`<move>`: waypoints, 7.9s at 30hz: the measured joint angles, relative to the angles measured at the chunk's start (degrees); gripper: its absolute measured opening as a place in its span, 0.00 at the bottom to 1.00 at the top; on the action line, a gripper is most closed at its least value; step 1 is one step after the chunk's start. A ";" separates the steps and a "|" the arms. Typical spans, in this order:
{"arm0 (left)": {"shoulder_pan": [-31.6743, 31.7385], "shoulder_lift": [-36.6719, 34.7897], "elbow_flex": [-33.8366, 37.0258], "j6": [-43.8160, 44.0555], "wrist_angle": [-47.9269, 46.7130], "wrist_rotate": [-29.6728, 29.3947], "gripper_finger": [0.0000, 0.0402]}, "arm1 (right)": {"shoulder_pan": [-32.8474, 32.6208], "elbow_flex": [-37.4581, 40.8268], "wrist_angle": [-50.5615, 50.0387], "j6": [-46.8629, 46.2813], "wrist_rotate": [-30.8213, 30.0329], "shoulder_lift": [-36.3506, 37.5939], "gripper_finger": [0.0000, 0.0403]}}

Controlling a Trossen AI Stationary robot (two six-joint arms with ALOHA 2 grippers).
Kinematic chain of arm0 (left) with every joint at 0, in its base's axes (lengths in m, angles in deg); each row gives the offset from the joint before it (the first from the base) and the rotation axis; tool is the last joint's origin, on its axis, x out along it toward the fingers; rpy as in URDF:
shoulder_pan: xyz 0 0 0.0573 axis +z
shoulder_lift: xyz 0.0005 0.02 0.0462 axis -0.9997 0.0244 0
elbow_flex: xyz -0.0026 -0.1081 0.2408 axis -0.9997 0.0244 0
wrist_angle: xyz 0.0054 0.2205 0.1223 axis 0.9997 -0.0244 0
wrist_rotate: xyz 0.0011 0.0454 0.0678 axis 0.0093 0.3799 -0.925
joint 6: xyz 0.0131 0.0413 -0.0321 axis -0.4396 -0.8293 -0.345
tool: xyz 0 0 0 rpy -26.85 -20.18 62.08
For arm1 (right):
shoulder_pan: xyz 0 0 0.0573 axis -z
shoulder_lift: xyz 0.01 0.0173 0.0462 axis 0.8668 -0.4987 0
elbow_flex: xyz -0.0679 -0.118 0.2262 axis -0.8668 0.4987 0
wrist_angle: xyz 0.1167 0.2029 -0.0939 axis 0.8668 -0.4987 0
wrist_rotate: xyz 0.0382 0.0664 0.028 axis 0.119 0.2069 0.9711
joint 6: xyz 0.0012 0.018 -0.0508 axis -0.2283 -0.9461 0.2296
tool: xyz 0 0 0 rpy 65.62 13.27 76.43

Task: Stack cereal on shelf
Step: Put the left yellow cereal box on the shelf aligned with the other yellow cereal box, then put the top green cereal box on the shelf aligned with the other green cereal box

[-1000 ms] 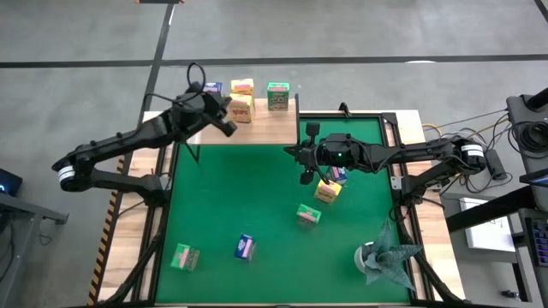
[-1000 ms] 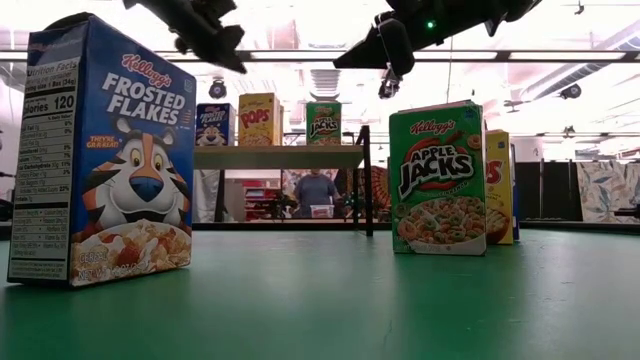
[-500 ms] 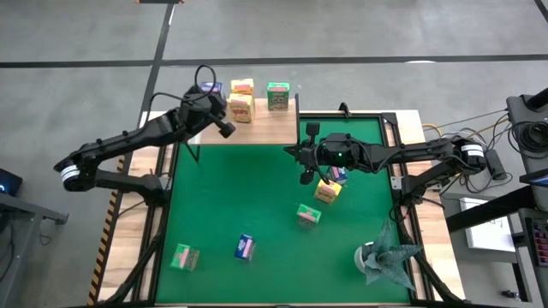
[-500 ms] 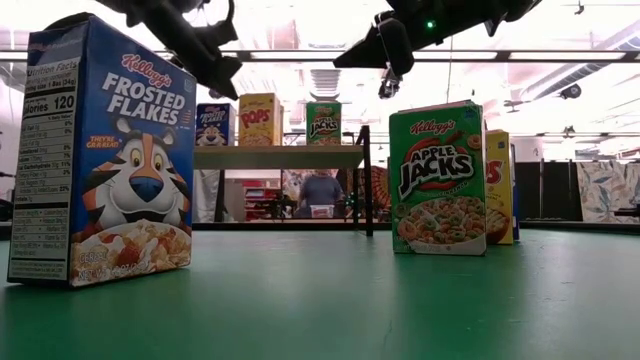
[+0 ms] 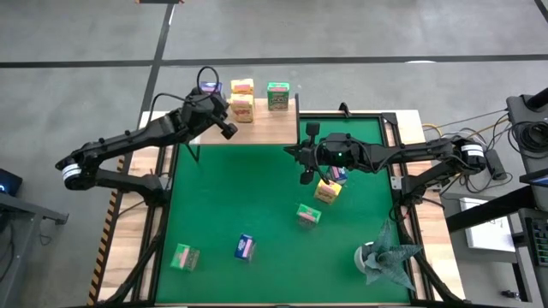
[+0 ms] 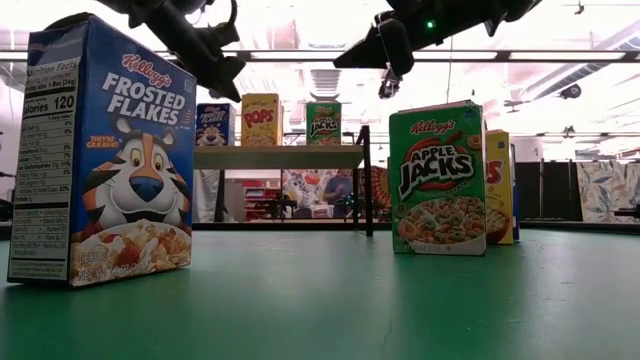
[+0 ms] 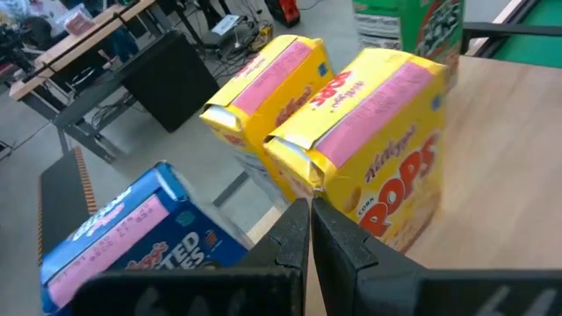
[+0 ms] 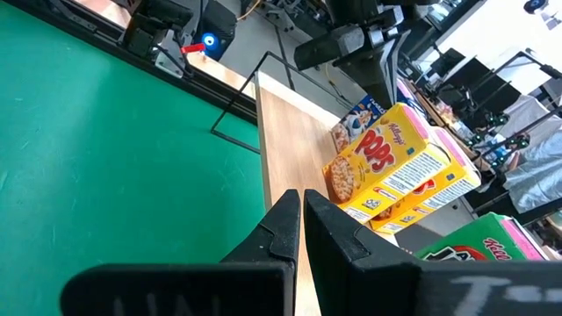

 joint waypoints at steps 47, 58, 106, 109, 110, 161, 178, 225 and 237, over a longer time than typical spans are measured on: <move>-14.01 -22.69 27.98 3.43 16.97 10.99 0.00 | -1.76 -6.66 -8.49 -24.73 1.82 0.00 0.02; -14.30 -22.12 27.07 9.32 18.18 12.39 0.00 | -6.85 -7.04 -8.50 -26.08 1.84 0.00 0.02; -15.41 -23.17 25.96 8.63 17.75 16.09 0.00 | -20.56 -32.02 -78.89 -55.12 5.54 -11.61 0.55; -15.41 -23.17 25.58 8.59 17.73 16.09 0.00 | -22.74 -29.61 -73.65 -55.13 3.89 -11.61 0.56; -15.41 -23.18 25.55 8.59 17.75 16.09 0.00 | -23.39 -28.76 -72.70 -55.22 3.35 -11.61 0.56; -15.41 -22.99 25.55 8.61 17.79 15.98 0.00 | -24.97 -18.29 -58.93 -60.61 -1.63 -11.47 0.63; -15.41 -22.47 25.55 8.61 17.81 15.98 0.00 | -24.95 -17.18 -57.79 -56.76 1.60 -17.88 0.51; -15.39 -20.55 25.55 8.13 20.23 15.99 0.00 | 13.64 -45.82 -52.15 -11.66 16.34 -16.90 0.43; -15.39 -20.55 25.55 8.15 19.52 16.00 0.00 | 19.52 -57.97 -67.64 -6.73 20.84 -27.13 0.43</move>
